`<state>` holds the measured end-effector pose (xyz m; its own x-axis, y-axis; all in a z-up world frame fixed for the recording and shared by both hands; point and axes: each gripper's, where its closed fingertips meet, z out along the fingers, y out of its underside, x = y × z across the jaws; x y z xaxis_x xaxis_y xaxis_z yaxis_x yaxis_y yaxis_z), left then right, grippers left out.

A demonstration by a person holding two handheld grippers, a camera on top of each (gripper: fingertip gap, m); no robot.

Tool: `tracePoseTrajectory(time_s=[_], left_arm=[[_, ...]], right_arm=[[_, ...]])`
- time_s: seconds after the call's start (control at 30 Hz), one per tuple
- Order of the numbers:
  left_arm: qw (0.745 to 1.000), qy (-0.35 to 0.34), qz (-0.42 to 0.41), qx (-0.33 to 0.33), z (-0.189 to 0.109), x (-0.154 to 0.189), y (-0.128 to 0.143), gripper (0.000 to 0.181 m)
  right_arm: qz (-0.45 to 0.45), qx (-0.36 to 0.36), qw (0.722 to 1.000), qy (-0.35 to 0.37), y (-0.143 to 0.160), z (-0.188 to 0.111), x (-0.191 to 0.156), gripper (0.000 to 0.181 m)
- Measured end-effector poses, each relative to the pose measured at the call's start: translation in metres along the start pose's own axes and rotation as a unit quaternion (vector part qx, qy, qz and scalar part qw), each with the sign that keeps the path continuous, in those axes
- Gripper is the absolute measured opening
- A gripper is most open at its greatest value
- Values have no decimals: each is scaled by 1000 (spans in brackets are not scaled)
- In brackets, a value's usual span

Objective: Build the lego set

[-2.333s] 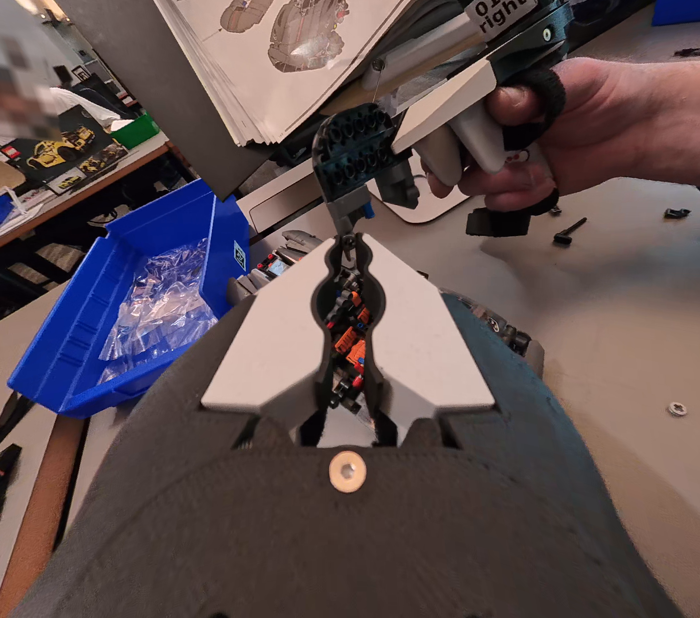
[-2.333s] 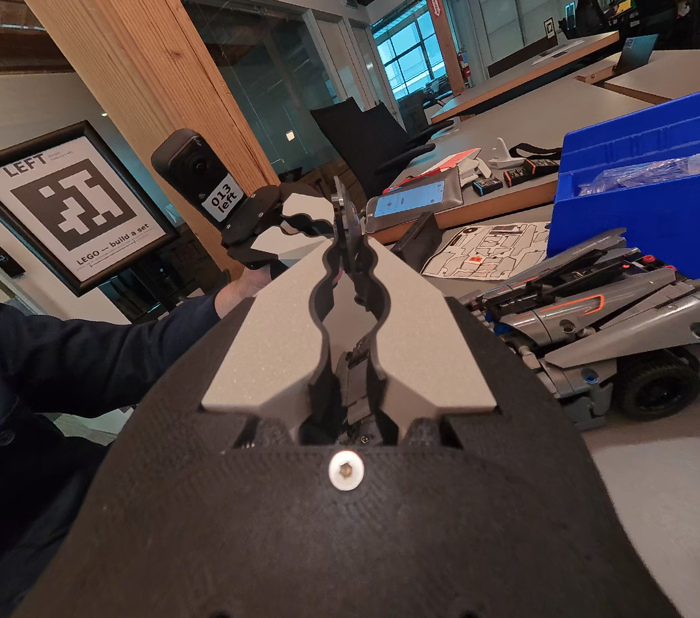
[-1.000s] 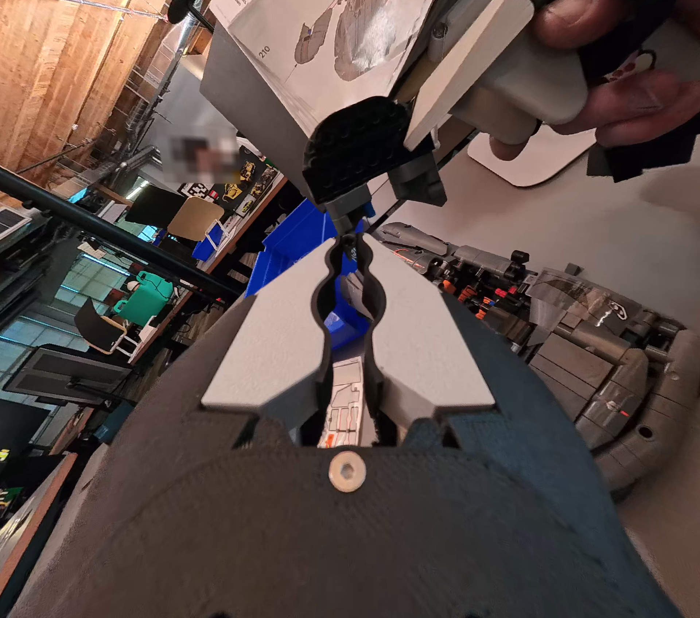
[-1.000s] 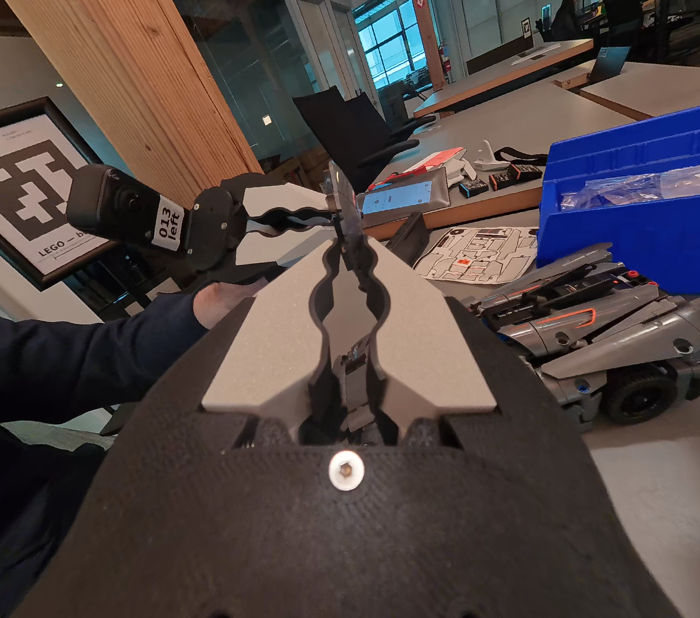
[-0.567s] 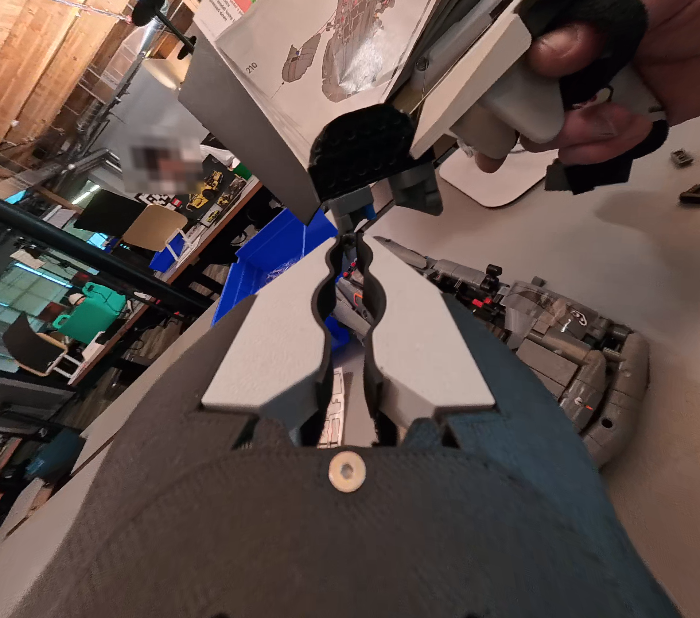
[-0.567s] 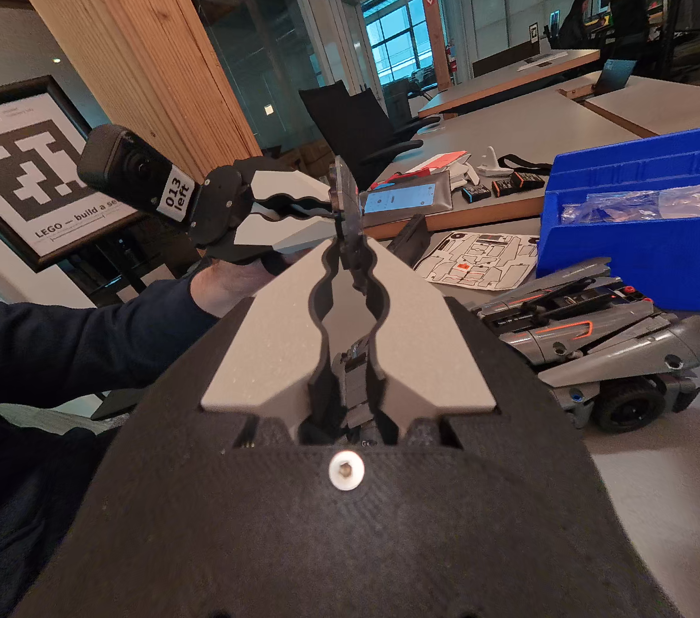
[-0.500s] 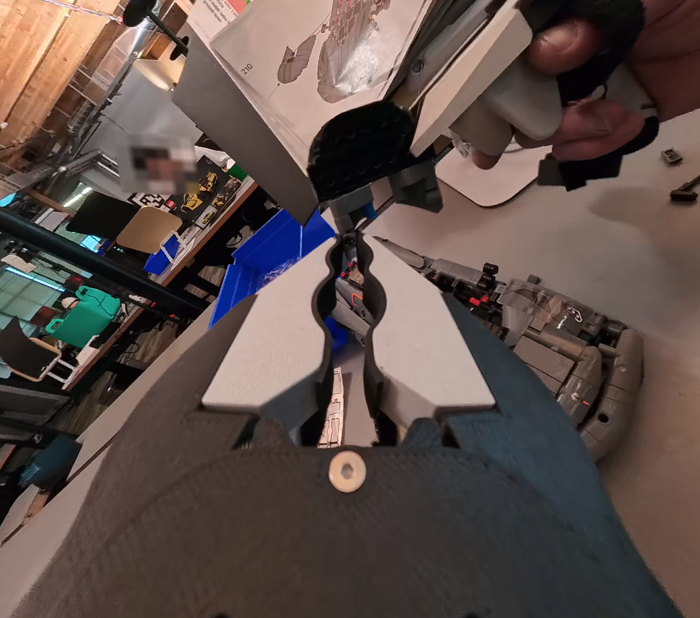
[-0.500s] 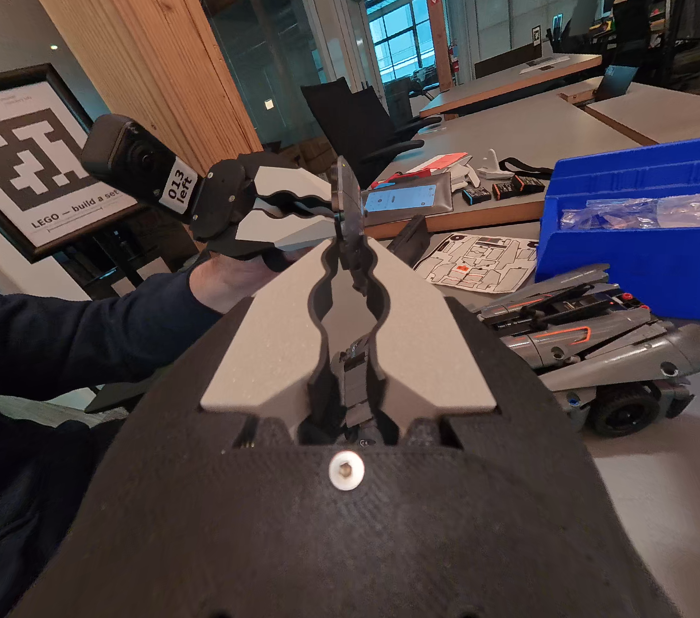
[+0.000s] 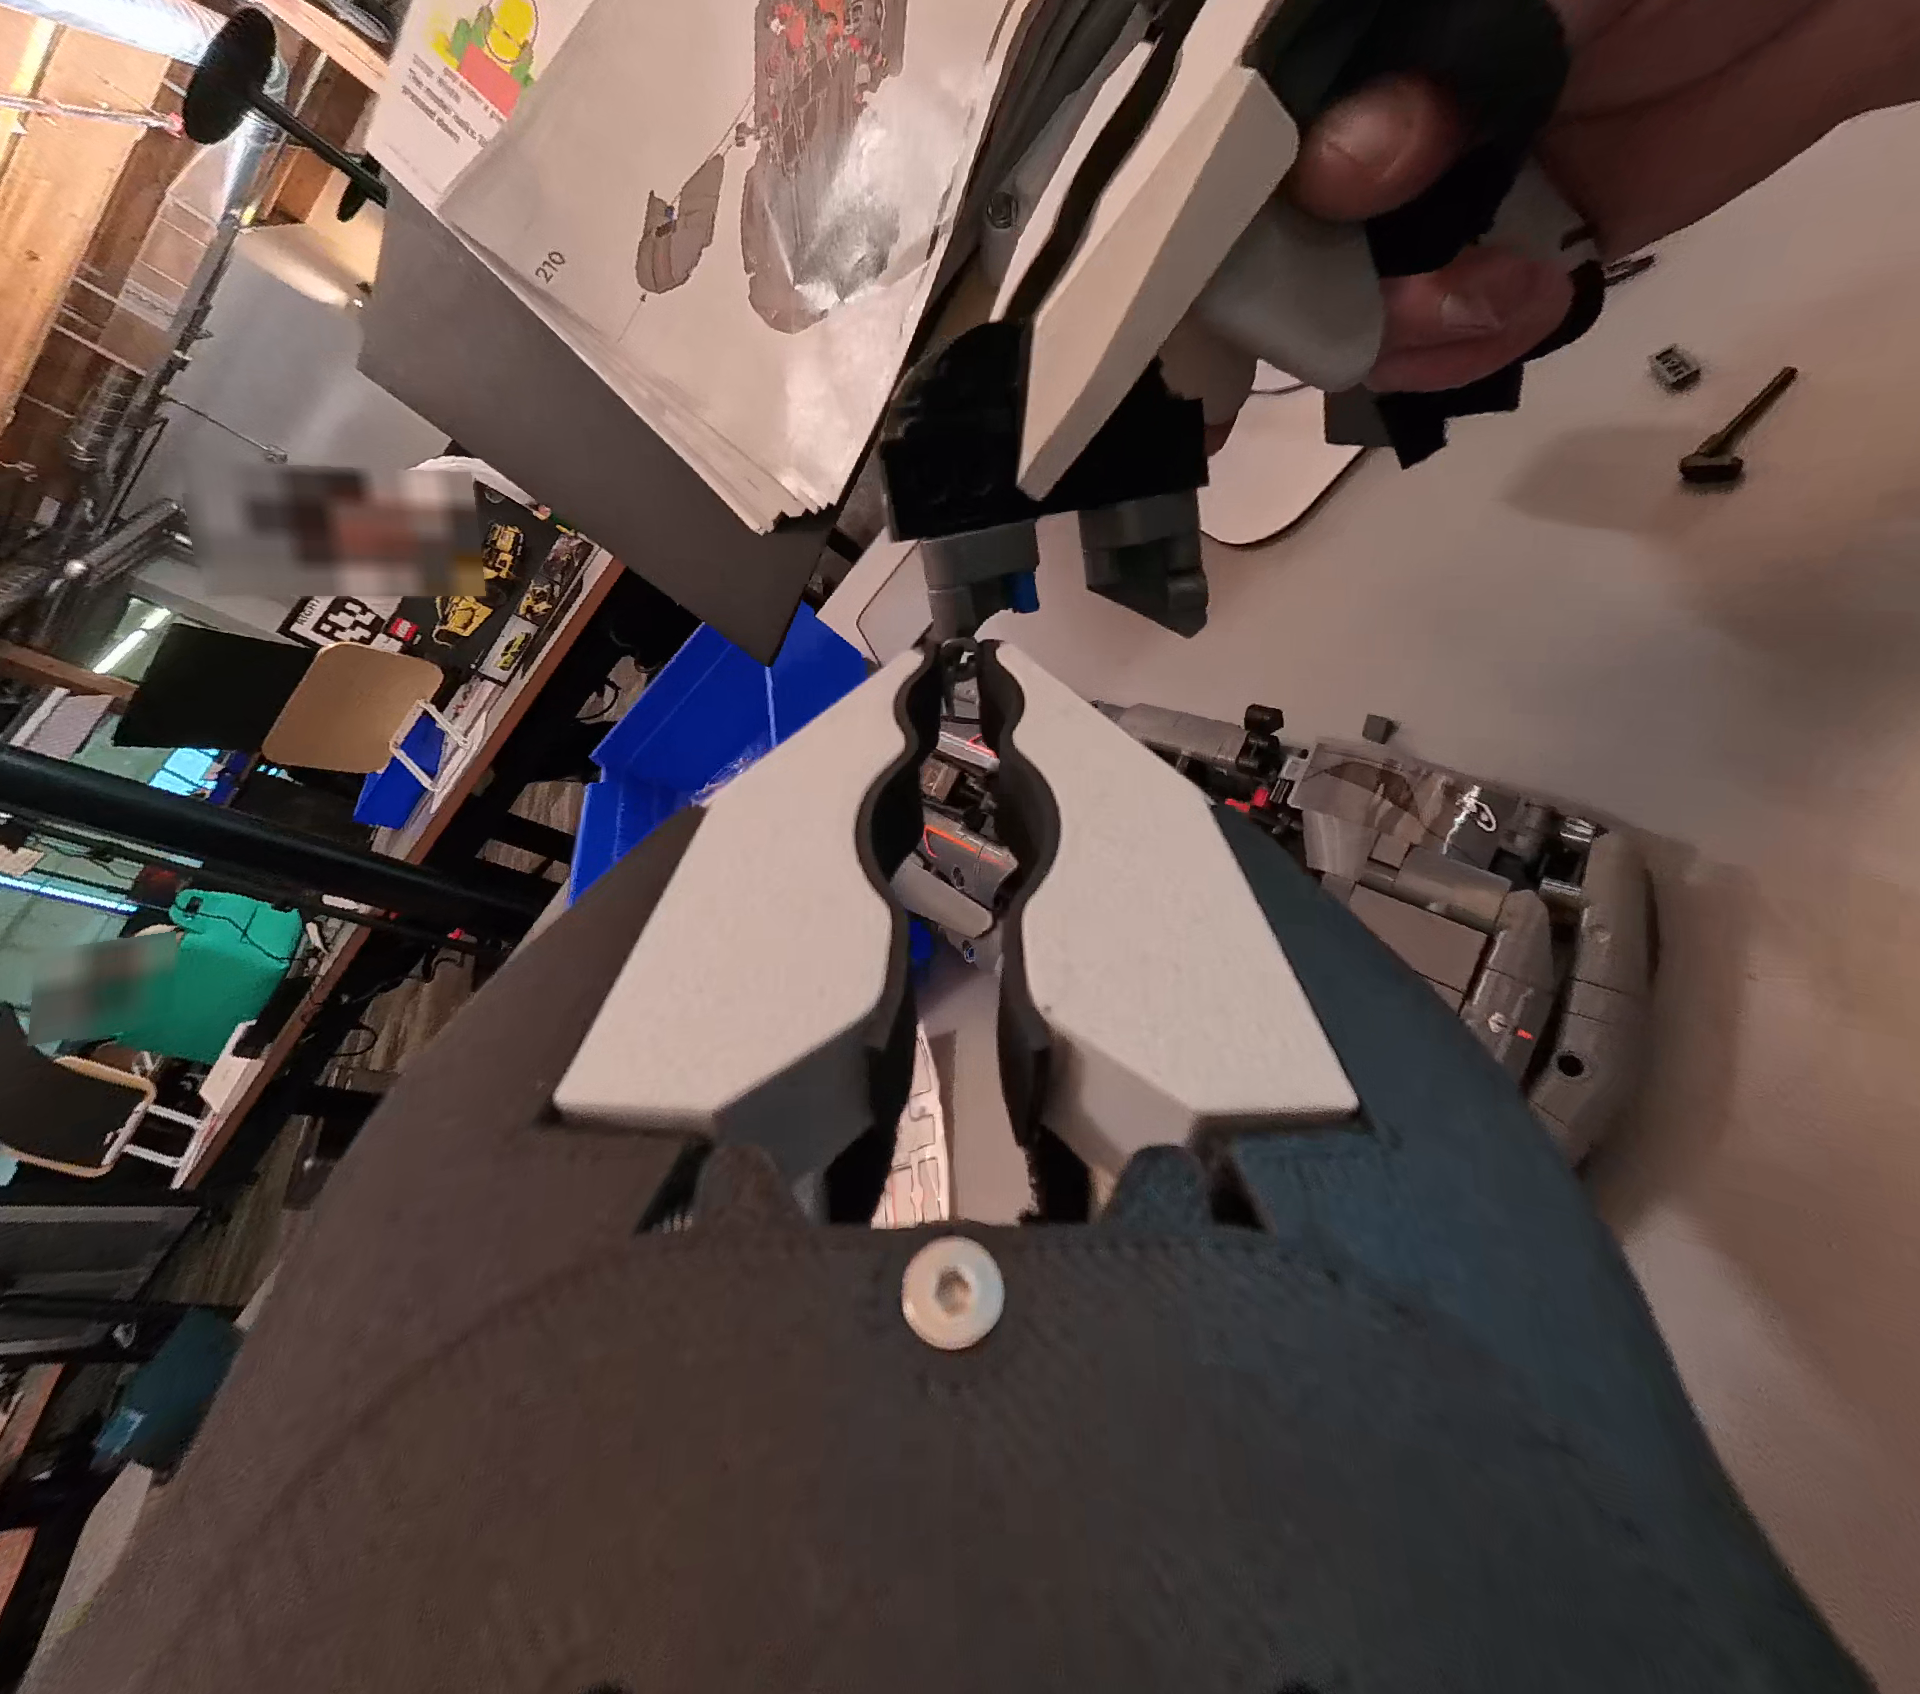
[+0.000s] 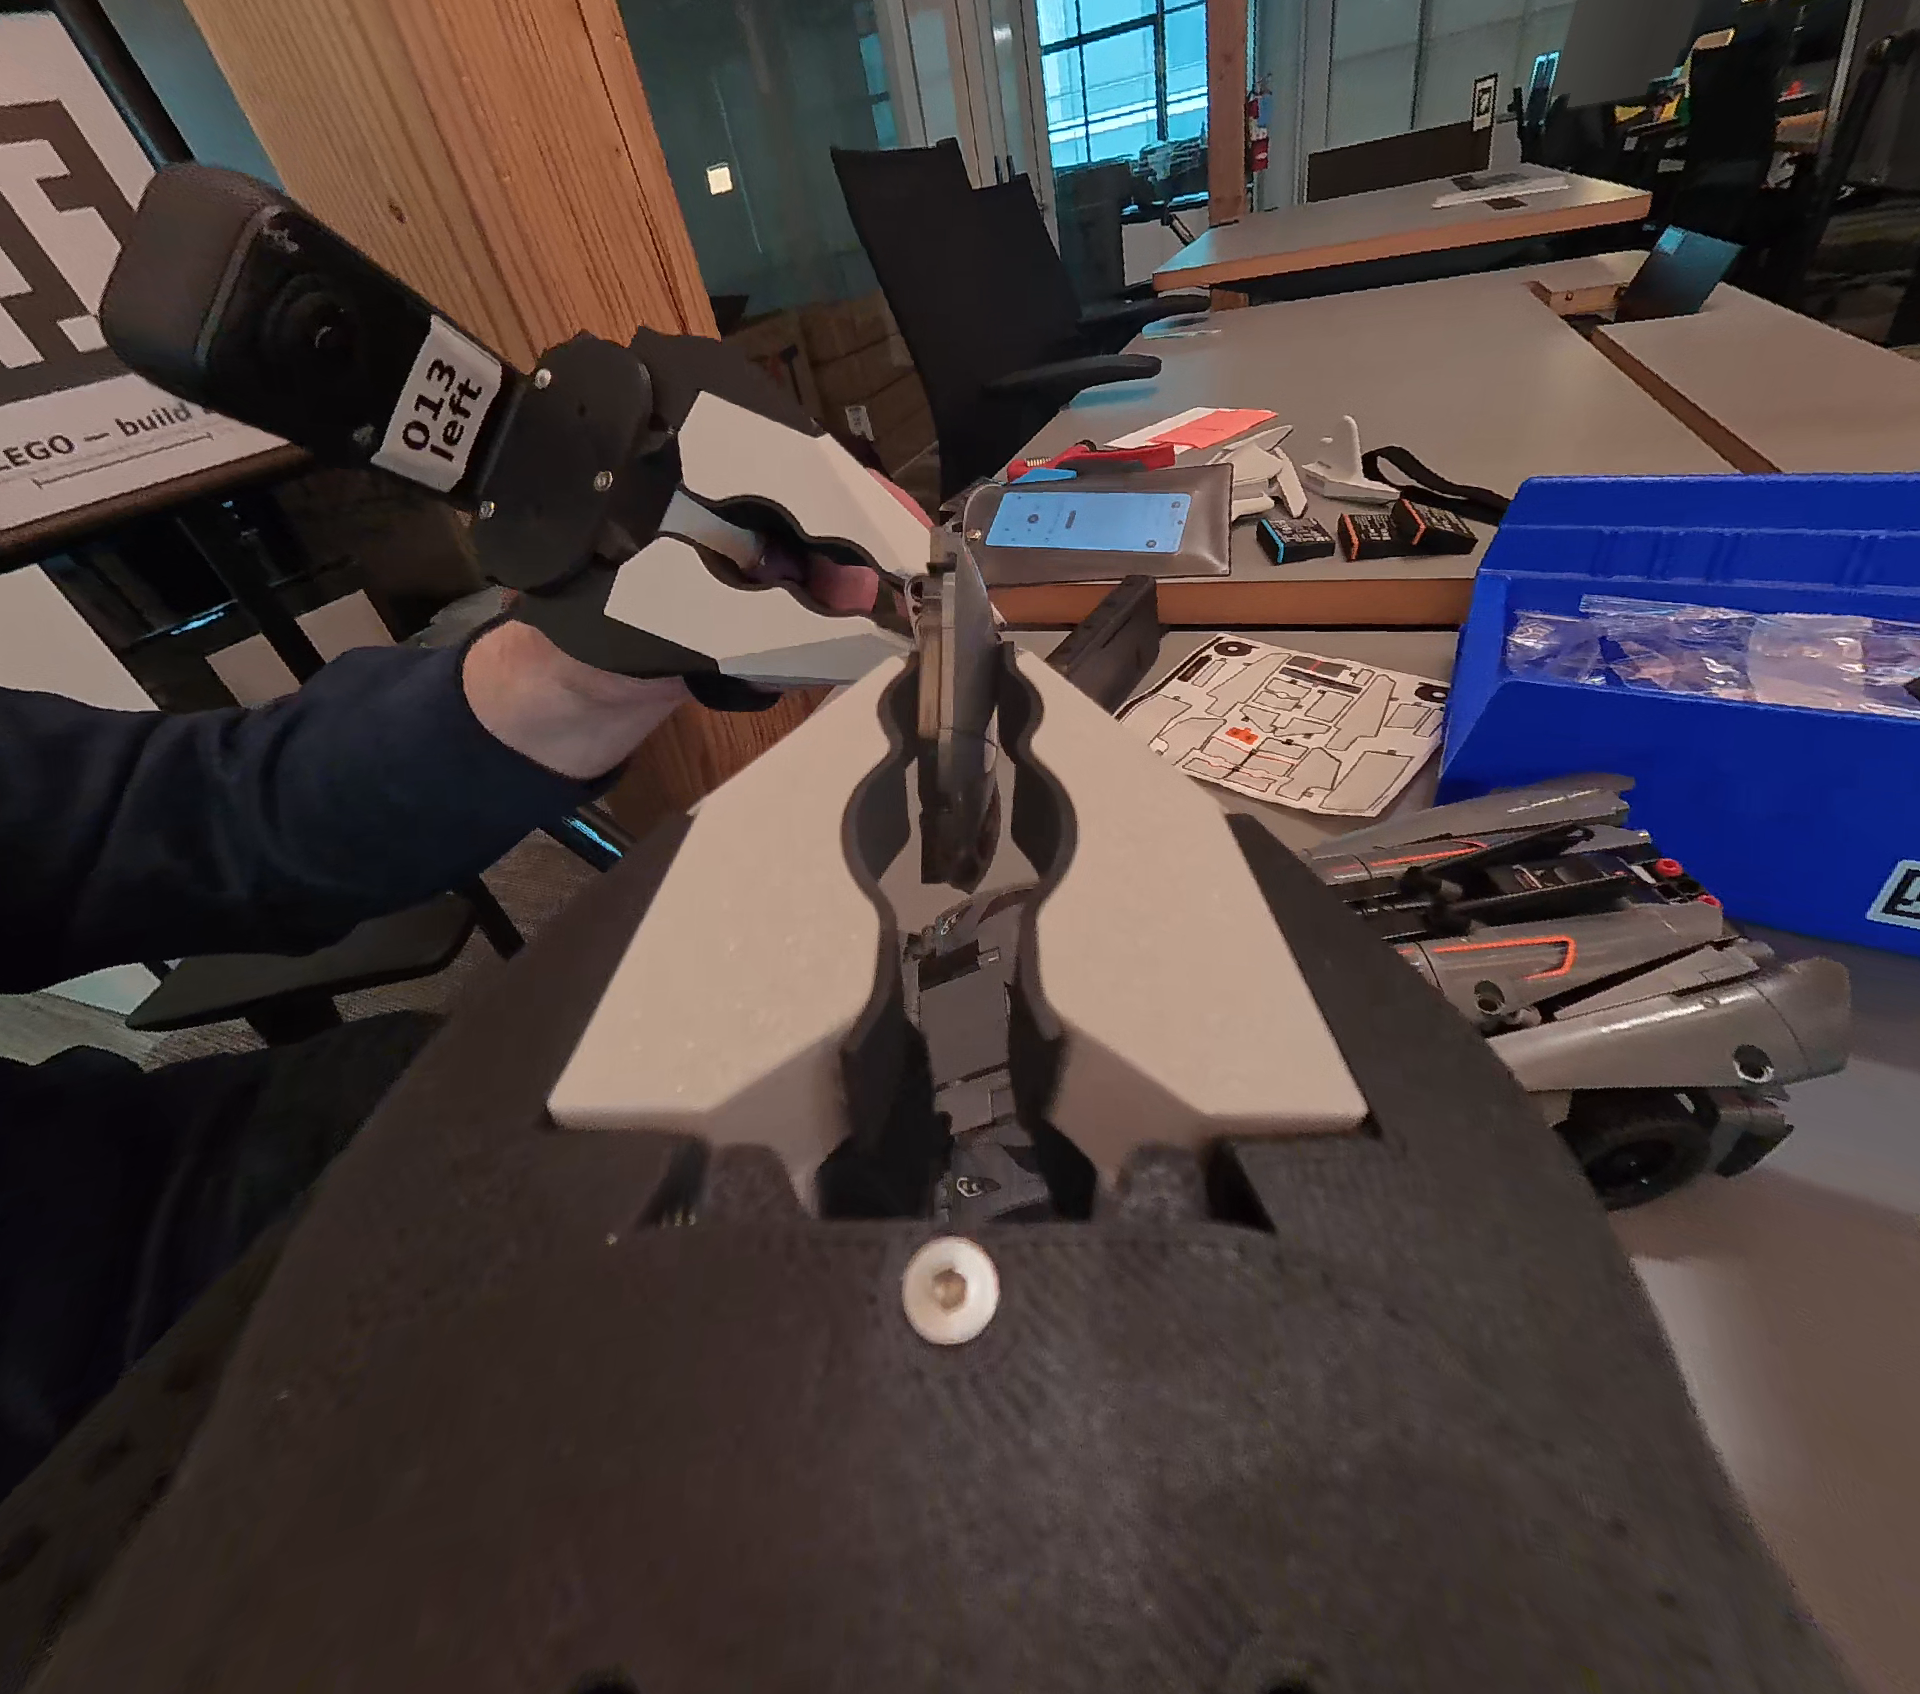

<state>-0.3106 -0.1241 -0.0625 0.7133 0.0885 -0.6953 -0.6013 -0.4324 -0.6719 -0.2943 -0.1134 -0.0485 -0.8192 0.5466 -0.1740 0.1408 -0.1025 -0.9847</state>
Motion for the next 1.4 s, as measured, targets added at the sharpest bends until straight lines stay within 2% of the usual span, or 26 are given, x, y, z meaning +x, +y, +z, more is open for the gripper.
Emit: tracePoseTrajectory(time_s=[0.3,0.53,0.73,0.87,1.4], left_arm=[[993,102,-57,1,-5,4,-8,4],[984,150,-97,-5,-9,5,-9,5],[988,136,-75,-20,-7,3,-9,4],[989,131,-53,-32,-4,6,-10,4],[991,119,3,-52,-1,10,-15,4]], right_arm=[[-52,-24,998,-2,1,-3,-8,11],[-81,-39,996,6,1,-2,-12,11],[-71,-34,997,13,-1,-2,-10,11],[-77,-45,996,18,2,3,-11,19],[-70,-43,997,8,2,4,-13,14]])
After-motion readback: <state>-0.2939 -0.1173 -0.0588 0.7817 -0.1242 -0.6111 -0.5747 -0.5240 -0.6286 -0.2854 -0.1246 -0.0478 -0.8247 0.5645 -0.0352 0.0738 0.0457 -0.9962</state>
